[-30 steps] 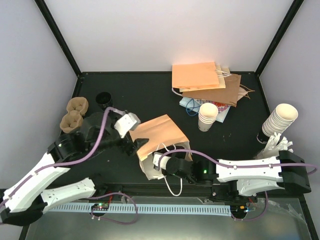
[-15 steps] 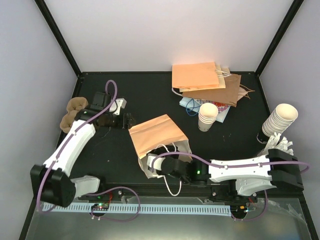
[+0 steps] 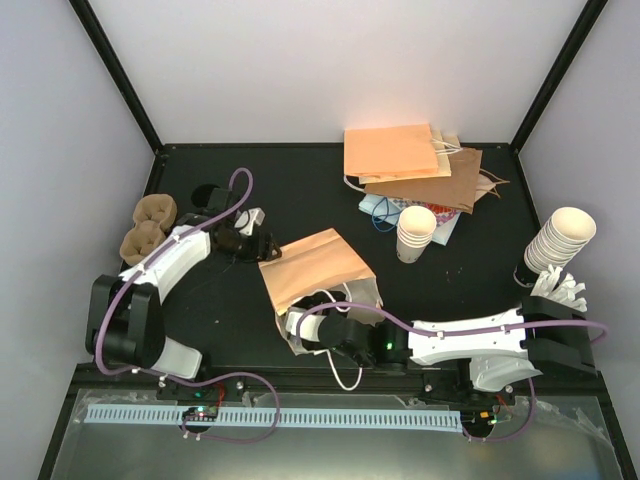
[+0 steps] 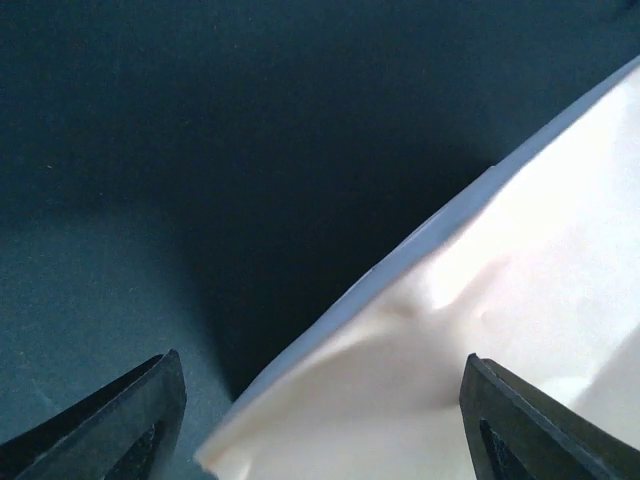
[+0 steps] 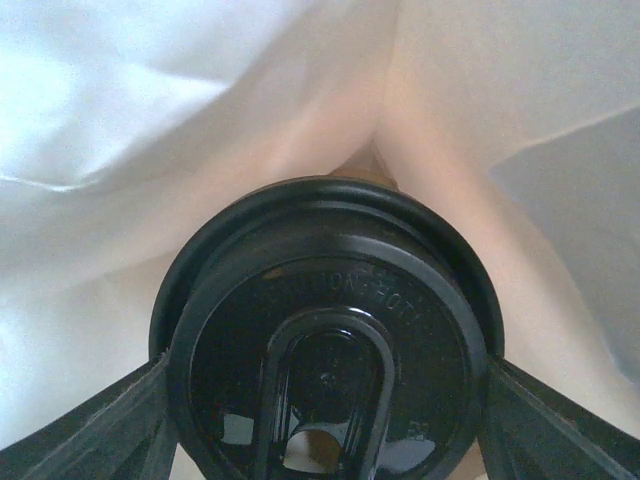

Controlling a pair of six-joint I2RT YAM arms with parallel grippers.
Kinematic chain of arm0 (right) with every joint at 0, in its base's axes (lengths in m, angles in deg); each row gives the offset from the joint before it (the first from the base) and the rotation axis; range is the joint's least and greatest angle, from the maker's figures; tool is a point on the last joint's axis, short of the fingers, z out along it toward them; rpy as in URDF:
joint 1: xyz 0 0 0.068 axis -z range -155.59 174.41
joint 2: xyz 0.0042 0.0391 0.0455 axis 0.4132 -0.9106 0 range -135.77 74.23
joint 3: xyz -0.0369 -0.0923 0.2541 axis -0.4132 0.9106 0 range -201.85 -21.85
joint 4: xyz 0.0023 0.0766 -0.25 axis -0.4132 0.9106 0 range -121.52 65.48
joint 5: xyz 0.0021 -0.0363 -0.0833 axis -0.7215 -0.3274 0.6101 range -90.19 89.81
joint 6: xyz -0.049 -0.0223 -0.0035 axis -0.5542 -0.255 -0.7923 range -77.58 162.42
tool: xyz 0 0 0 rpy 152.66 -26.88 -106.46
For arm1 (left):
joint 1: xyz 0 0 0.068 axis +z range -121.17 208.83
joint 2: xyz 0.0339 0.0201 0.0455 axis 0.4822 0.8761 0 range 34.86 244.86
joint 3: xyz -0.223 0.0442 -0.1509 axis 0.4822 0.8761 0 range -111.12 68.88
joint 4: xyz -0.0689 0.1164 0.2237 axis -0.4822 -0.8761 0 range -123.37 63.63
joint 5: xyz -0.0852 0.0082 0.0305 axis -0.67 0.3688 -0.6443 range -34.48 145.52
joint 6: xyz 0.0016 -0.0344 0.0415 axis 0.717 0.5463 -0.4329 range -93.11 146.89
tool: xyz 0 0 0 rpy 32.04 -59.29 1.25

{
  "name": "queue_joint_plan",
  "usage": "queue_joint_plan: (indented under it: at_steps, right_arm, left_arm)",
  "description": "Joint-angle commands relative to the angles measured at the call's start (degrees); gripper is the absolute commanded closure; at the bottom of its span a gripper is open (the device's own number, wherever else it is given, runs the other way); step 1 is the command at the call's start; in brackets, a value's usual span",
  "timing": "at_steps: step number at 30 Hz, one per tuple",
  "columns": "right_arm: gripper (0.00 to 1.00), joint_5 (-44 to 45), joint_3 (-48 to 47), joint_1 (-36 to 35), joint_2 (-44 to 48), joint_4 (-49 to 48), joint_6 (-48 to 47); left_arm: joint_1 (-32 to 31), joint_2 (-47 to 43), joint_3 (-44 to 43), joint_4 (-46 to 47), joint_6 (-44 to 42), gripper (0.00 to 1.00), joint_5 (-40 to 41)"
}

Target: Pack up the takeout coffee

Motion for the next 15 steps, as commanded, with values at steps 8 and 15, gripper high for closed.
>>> queue_joint_plan:
  at_steps: [8, 15]
  right_arm:
    - [0.21, 1.09, -0.33, -0.14, -6.1, -5.41, -0.17]
    - [0.24, 3.62, -2.0, 1.41, -8.03, -3.42, -0.29]
  left_arm:
    - [0.34, 5.8, 0.57, 4.65, 0.59, 0.27, -5.1]
    - [0.34, 5.47, 0.59, 4.32, 0.38, 0.28, -6.42]
